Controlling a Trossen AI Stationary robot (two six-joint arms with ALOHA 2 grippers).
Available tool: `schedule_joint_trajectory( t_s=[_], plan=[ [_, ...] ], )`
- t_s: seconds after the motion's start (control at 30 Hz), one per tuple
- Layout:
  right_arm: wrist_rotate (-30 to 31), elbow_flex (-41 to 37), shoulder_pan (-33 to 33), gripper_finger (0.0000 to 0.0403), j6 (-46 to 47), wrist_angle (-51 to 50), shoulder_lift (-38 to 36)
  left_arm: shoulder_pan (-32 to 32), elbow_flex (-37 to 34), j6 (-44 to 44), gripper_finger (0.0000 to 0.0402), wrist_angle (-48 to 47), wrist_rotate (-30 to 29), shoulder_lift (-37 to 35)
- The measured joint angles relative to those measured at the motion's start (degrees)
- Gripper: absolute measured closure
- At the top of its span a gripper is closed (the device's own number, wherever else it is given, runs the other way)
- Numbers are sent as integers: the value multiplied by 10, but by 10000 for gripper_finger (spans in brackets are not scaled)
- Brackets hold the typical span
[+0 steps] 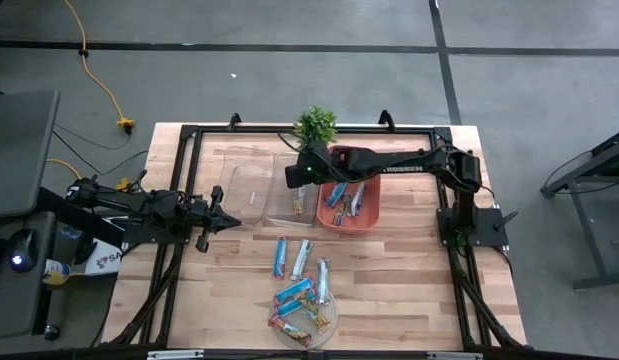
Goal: Pick and place Granola Bars by type
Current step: Put the yellow granola bar into the right transparent bin, then put the middle yellow granola bar into the right transparent bin
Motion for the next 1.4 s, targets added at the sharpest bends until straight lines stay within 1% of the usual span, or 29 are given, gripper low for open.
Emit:
schedule_joint_trajectory(
  t_s=[0.2, 0.5, 0.63, 0.73, 0.93, 1.03, 1.13, 1.3, 1.4],
  plan=[
    [-21, 0, 5, 331, -4, -3, 0, 0, 0, 0, 400, 0, 0, 0],
    [-27, 0, 9, 293, -11, -11, 0, 0, 0, 0, 400, 0, 0, 0],
    [-30, 0, 9, 284, -23, -10, 0, 0, 0, 0, 400, 0, 0, 0],
    [-44, 0, 8, 284, -61, 14, 0, 0, 0, 0, 400, 0, 0, 0],
    [-97, 0, 13, 283, -197, 108, -18, 0, 0, 0, 400, 0, 0, 0],
    [-152, 0, 23, 283, -284, 155, -36, 0, 0, 0, 400, 0, 0, 0],
    [-248, 0, 37, 283, -369, 181, -60, 0, 0, 0, 400, 0, 0, 0],
    [-421, 0, 69, 284, -472, 161, -98, 0, 0, 0, 400, 0, 0, 0],
    [-477, 0, 93, 284, -526, 120, -114, 0, 0, 0, 400, 0, 0, 0]
  ],
)
